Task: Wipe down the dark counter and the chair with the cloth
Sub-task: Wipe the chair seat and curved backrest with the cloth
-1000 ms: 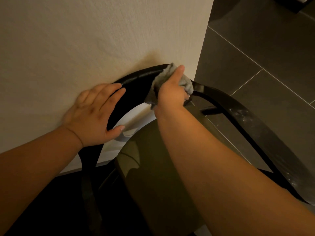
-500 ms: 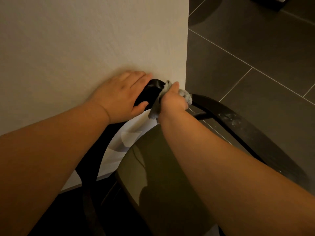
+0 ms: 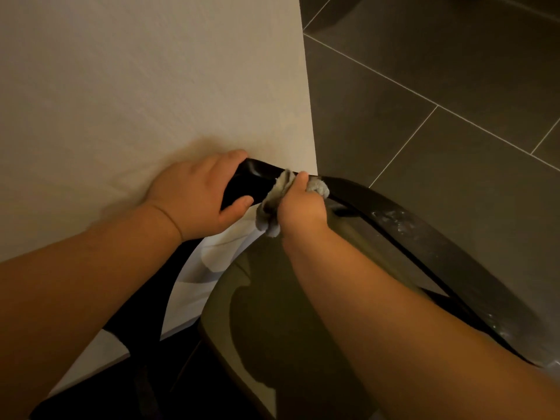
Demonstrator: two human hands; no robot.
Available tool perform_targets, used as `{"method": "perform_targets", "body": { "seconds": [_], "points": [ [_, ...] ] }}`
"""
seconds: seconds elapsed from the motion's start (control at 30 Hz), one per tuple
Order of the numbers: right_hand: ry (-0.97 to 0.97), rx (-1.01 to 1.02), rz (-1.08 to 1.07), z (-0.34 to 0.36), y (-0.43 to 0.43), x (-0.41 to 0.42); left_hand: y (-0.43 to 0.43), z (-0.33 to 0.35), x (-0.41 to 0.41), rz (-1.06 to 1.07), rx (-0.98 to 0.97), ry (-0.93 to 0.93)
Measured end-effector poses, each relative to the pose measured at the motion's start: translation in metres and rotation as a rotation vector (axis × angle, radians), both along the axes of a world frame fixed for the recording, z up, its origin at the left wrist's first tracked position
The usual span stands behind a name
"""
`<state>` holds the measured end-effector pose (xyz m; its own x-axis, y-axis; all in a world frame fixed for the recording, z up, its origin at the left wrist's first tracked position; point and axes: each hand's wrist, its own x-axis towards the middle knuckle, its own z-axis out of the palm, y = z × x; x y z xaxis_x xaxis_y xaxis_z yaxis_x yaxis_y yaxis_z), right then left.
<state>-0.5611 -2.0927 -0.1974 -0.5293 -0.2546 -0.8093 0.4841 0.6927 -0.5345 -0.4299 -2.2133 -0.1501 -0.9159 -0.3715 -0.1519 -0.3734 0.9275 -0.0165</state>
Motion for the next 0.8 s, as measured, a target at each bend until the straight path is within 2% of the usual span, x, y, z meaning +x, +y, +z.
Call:
{"method": "perform_targets", "body": {
  "seconds": [0.13, 0.2, 0.23, 0.3, 0.33, 0.4, 0.47, 0.6, 0.7, 0.8],
  "points": [
    [0.102, -0.255, 0.019, 0.021, 0.049, 0.025, 0.000, -0.002, 0.001, -0.011, -0.007, 0.023],
    [0.300, -0.348, 0.130, 0.025, 0.068, 0.028, 0.000, -0.003, 0.000, -0.016, -0.024, 0.041],
    [0.478, -0.377, 0.217, 0.026, 0.072, 0.025, 0.000, -0.003, 0.000, -0.019, -0.032, 0.054],
    [0.784, -0.206, 0.539, 0.016, 0.068, 0.009, 0.000, -0.004, -0.001, -0.022, -0.036, 0.075],
    [0.837, -0.079, 0.699, 0.007, 0.061, 0.000, 0.000, -0.004, 0.000, -0.024, -0.033, 0.076],
    [0.882, 0.113, 0.942, -0.011, 0.046, -0.018, 0.000, -0.004, 0.001, -0.031, -0.031, 0.077],
    [0.913, 0.185, 1.113, -0.020, 0.033, -0.032, 0.001, -0.005, 0.002, -0.041, -0.037, 0.096],
    [0.853, 0.041, 1.164, -0.017, 0.008, -0.050, 0.001, -0.005, 0.000, -0.023, -0.043, 0.100],
    [0.881, -0.076, 1.231, -0.012, -0.011, -0.053, 0.001, -0.005, 0.001, -0.038, -0.057, 0.101],
    [0.829, 0.000, 1.320, -0.016, -0.013, -0.067, 0.000, -0.007, 0.002, -0.027, -0.049, 0.115]
  ]
}}
